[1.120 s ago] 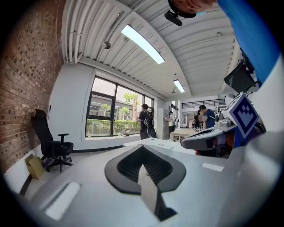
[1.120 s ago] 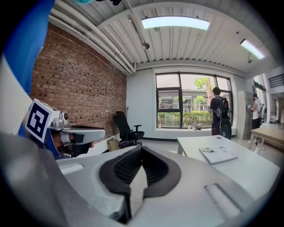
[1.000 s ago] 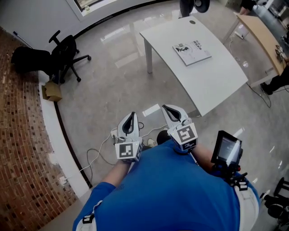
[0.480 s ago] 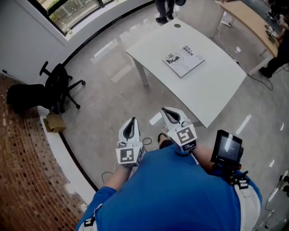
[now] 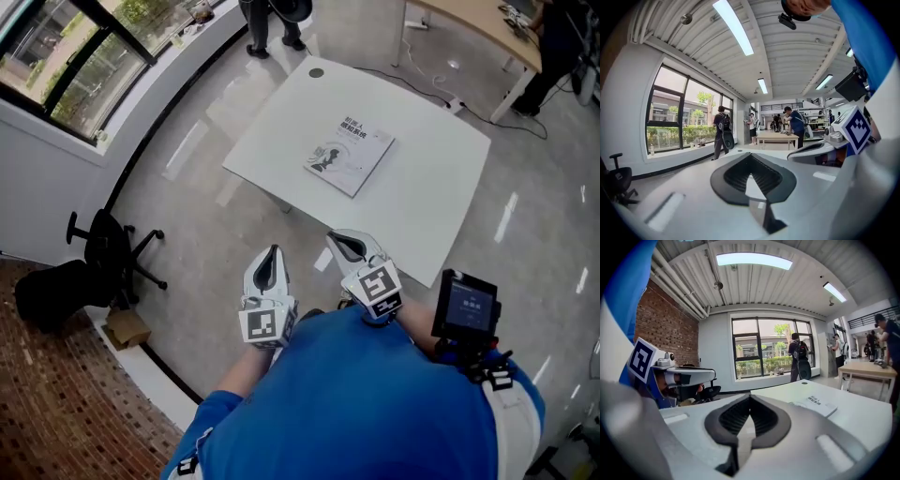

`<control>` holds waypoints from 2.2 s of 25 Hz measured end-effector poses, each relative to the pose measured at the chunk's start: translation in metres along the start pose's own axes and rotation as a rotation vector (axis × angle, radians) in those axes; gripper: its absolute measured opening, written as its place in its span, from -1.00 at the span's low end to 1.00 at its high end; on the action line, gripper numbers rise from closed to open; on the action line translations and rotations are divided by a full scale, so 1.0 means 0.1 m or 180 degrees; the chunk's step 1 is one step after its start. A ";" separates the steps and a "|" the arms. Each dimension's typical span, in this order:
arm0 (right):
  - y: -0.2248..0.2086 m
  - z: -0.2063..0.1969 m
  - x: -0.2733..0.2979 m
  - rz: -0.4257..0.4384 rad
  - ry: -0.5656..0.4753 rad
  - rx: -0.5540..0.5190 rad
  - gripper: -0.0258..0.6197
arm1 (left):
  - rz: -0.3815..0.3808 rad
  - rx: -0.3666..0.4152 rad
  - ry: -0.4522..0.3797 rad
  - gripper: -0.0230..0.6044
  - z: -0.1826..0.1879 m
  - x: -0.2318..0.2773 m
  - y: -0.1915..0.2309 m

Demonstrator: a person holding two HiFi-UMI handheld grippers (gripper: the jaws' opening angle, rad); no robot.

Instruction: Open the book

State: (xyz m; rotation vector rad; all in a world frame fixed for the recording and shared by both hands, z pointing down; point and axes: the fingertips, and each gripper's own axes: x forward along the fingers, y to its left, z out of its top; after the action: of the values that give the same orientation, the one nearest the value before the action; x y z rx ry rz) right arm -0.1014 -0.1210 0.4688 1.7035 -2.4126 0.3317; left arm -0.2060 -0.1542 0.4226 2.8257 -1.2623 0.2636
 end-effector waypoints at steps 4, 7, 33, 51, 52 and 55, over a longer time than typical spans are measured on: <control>-0.32 0.02 0.00 -0.0276 -0.0011 0.0075 -0.91 | -0.0305 0.0070 -0.0002 -0.91 0.04 0.44 -0.14; -0.55 -0.02 -0.08 -0.0549 0.0014 0.0153 -0.91 | -0.0626 0.0084 -0.0029 -0.91 0.10 0.73 -0.32; -1.23 0.28 0.04 -0.2681 0.0106 0.0696 -0.91 | -0.2934 0.0301 -0.0036 -0.91 0.23 1.95 -0.60; -1.79 -0.14 0.04 -0.2597 0.0329 0.0920 -0.91 | -0.2884 0.0842 0.0641 -0.90 -0.57 2.45 -1.06; -1.83 -0.19 0.04 -0.2577 0.0334 0.0946 -0.91 | -0.2875 0.0898 0.0686 -0.90 -0.64 2.48 -1.11; -2.02 -0.39 0.01 -0.2513 0.0358 0.1034 -0.91 | -0.2843 0.1026 0.0816 -0.90 -0.86 2.62 -1.33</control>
State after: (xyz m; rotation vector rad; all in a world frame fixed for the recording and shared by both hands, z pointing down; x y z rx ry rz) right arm 0.0892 -0.1759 0.5234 2.5093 -1.4840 0.6820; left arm 0.0526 -0.2493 0.5567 3.1194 0.1521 0.7797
